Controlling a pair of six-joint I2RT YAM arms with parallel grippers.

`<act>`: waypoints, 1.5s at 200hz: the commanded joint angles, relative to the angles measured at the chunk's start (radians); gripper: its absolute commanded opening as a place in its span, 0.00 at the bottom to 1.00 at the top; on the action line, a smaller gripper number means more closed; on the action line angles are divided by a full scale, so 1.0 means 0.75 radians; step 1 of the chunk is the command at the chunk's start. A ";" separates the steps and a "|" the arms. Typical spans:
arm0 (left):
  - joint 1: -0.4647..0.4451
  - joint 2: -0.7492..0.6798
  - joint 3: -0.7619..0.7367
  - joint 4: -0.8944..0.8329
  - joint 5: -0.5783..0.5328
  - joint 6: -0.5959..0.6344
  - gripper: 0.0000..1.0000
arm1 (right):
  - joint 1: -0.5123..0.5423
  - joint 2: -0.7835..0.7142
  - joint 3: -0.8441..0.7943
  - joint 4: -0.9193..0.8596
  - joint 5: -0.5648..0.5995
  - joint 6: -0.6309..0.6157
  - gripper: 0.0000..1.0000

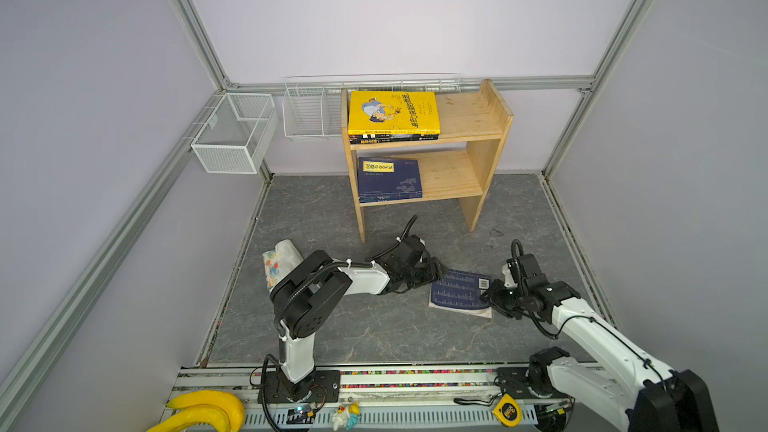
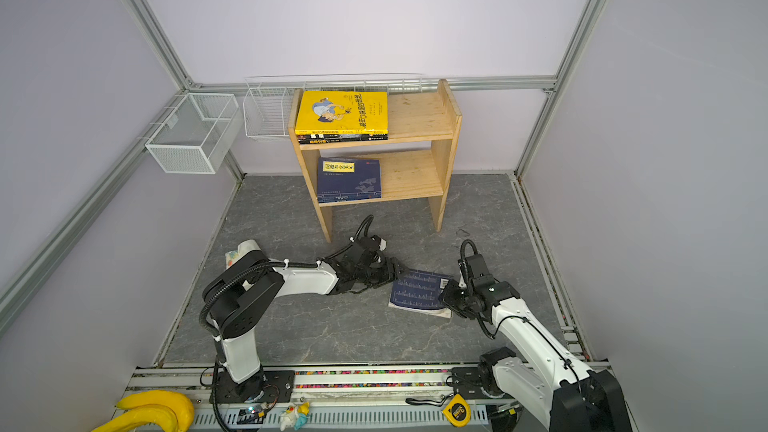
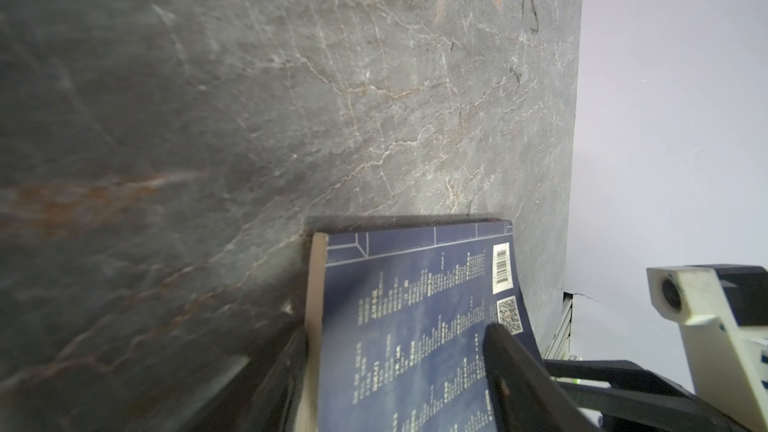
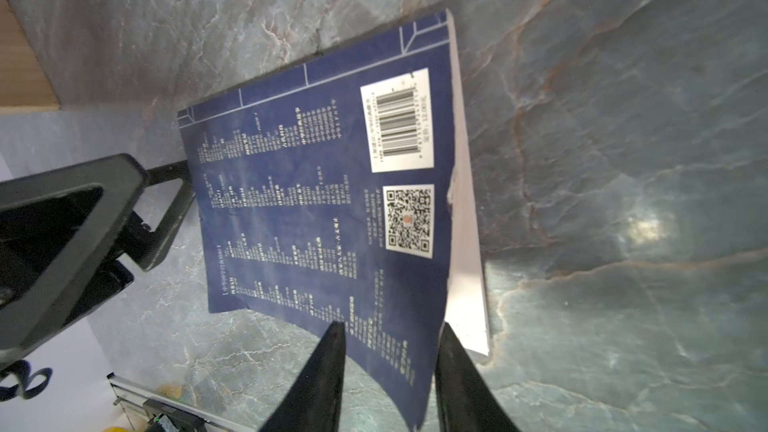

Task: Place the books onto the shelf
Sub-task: 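Grasp the barcode blue book's edge with the right gripper while left holds, then lift the blue book upright with the right gripper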

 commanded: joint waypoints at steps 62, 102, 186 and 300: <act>-0.018 0.095 -0.029 -0.183 0.043 -0.010 0.68 | -0.006 0.078 -0.042 -0.009 0.035 0.025 0.35; -0.017 0.101 -0.027 -0.178 0.050 -0.010 0.68 | -0.006 0.067 -0.035 -0.041 0.068 0.017 0.28; 0.006 0.036 -0.042 -0.201 0.037 -0.002 0.68 | -0.002 0.028 0.085 -0.125 0.124 -0.115 0.08; 0.098 -0.340 -0.141 -0.170 0.104 -0.089 0.69 | 0.362 0.063 0.707 -0.347 0.716 -0.622 0.06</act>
